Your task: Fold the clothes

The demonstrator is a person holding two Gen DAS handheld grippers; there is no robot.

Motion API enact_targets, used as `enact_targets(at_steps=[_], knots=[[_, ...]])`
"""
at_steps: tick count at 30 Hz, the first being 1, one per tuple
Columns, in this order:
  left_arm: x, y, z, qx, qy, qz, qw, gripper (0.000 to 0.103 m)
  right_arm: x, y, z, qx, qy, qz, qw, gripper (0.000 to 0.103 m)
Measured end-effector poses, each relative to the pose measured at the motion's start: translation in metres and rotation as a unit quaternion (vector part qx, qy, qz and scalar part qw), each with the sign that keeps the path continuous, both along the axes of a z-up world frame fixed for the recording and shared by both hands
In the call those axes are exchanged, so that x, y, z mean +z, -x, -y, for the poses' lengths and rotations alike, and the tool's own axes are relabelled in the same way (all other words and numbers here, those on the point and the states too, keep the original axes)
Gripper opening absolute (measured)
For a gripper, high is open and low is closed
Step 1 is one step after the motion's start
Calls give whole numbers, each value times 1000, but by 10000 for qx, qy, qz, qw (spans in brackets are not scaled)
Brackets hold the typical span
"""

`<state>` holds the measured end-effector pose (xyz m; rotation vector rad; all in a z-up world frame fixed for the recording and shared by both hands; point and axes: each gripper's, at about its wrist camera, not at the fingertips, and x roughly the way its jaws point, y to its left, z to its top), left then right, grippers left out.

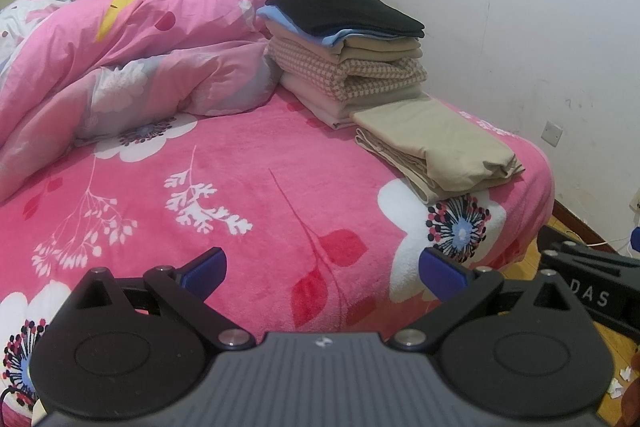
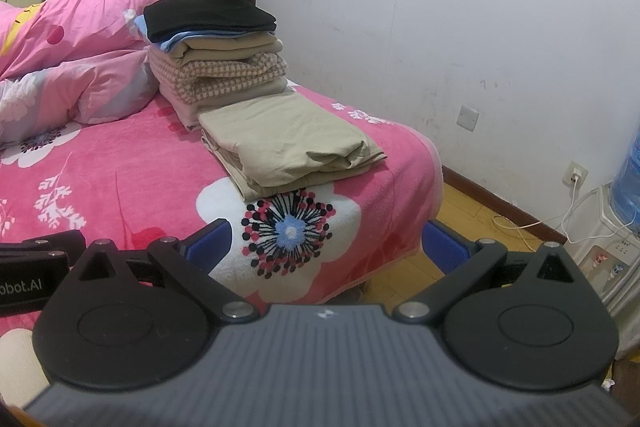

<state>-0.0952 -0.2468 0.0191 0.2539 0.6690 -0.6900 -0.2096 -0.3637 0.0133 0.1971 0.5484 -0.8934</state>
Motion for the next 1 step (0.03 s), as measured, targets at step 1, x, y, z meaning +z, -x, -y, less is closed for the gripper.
enact_targets(at_steps=[1], knots=[[0, 0, 0, 4, 1, -1, 10000, 103, 0, 0, 0, -1, 3, -1, 10000, 102]])
